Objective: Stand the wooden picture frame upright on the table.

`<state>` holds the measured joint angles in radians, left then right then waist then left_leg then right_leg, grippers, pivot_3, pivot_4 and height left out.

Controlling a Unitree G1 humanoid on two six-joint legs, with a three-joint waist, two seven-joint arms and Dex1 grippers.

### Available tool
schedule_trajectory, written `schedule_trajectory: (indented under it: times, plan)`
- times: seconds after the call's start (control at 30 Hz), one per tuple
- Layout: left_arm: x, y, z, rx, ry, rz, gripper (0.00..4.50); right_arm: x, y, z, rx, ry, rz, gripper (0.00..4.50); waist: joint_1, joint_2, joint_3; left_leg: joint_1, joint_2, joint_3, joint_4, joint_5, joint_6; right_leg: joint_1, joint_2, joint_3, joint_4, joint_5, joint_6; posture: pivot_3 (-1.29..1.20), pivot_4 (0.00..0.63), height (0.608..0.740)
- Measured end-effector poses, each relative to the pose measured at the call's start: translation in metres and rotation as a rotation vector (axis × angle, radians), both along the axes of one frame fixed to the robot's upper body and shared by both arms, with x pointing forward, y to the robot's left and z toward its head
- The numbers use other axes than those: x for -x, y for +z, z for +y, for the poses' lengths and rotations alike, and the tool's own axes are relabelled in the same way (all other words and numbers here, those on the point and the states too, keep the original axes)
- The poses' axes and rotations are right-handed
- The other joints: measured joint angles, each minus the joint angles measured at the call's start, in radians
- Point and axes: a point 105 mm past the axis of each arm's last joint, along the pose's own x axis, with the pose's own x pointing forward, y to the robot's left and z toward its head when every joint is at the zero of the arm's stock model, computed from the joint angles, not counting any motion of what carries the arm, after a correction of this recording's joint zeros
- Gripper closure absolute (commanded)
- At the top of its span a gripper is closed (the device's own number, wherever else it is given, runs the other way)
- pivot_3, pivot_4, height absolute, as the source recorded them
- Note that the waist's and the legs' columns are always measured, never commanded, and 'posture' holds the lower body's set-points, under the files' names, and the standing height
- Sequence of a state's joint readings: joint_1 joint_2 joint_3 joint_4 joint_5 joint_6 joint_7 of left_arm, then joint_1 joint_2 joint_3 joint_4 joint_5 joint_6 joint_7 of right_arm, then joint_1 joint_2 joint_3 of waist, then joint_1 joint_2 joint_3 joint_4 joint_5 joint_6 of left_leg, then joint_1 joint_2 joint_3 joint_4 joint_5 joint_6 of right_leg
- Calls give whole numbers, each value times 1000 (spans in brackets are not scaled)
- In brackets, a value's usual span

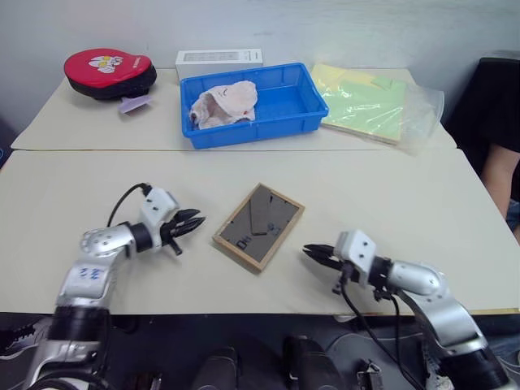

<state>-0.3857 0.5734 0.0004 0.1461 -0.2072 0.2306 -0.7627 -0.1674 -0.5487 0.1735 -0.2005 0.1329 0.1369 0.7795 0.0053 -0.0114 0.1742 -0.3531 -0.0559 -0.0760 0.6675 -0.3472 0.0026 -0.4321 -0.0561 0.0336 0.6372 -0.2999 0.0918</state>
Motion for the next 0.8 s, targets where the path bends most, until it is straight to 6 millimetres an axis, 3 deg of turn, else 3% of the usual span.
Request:
schedule_trajectory:
  times: [0.27, 0.47, 0.63, 0.7, 0.8]
  plan:
    - [12, -17, -21, -3, -131, 73, 4236, -28, 6, 16, -8, -43, -33, 4500, -9, 0, 0, -1, 0, 1, 0, 1, -1, -3, 0, 1, 2, 0, 0, 0, 150, 740]
    - [41, -25, -30, 25, -215, 131, 4236, -38, 5, 15, 4, -45, -28, 4500, -8, 0, 0, -2, 0, 1, 0, 1, -1, -4, 0, 2, 2, 0, 0, 0, 150, 740]
    - [45, -27, -32, 90, -150, 155, 4236, -42, 7, 11, 27, -23, -35, 4500, -7, 0, 0, -2, 0, 1, 0, 1, -1, -4, 0, 2, 4, 0, 0, 0, 150, 740]
    - [46, -26, -26, 110, -120, 194, 3856, -41, 8, 7, 42, -15, -36, 4500, -8, 0, 0, -2, 0, 1, 0, 1, -1, -4, 0, 2, 4, 0, 0, 0, 150, 740]
    - [54, -22, -10, 230, -50, 391, 3099, -36, 7, -6, 83, 6, -20, 4500, -8, 0, 0, -2, 0, 1, 0, 1, -1, -4, 0, 2, 4, 0, 0, 0, 150, 740]
